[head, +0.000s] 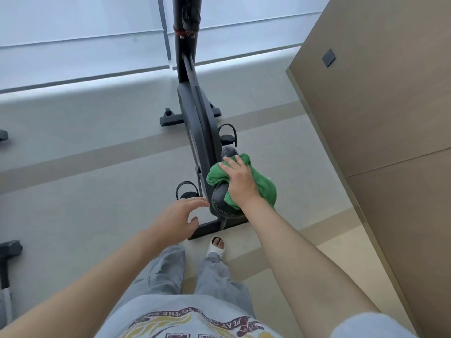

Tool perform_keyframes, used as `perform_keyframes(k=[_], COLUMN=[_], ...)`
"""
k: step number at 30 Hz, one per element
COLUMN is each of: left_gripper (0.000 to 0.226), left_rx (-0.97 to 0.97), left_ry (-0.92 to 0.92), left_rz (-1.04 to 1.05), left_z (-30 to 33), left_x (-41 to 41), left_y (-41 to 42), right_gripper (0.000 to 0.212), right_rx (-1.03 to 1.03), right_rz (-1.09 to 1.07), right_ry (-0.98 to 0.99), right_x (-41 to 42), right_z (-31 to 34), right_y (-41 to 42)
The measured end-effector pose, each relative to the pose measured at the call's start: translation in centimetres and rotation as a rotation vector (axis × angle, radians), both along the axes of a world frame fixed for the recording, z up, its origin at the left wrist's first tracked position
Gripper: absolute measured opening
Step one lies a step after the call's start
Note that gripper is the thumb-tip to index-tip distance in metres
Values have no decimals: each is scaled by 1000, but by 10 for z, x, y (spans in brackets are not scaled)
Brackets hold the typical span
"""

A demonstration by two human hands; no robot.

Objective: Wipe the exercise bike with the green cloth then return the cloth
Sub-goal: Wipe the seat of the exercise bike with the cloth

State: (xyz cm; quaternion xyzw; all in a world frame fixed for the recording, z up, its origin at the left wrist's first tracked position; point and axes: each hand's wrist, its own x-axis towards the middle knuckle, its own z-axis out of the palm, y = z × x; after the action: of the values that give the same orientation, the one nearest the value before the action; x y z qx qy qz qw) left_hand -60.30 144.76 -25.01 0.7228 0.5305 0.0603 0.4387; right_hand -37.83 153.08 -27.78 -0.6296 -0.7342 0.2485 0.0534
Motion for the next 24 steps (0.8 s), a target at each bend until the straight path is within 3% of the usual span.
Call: perform_keyframes(k=[10, 18, 22, 24], left_gripper=[54, 56, 56, 57], left_rx=[-6, -61, -66, -43], left_ry=[8, 48, 64, 62], left_rz=[13, 59, 38, 27], left_z=[4, 3, 4, 4], left_x=[-1, -11, -4, 1], left_y=[-5, -6, -1, 2], right_gripper=[79, 62, 66, 66], right_rx=[103, 10, -11, 26], right_rz=[137, 141, 162, 73], right_ry=[45, 21, 7, 36], right_x=[3, -9, -2, 20], right_z=[-12, -4, 4, 7], right_y=[-125, -52, -1, 4])
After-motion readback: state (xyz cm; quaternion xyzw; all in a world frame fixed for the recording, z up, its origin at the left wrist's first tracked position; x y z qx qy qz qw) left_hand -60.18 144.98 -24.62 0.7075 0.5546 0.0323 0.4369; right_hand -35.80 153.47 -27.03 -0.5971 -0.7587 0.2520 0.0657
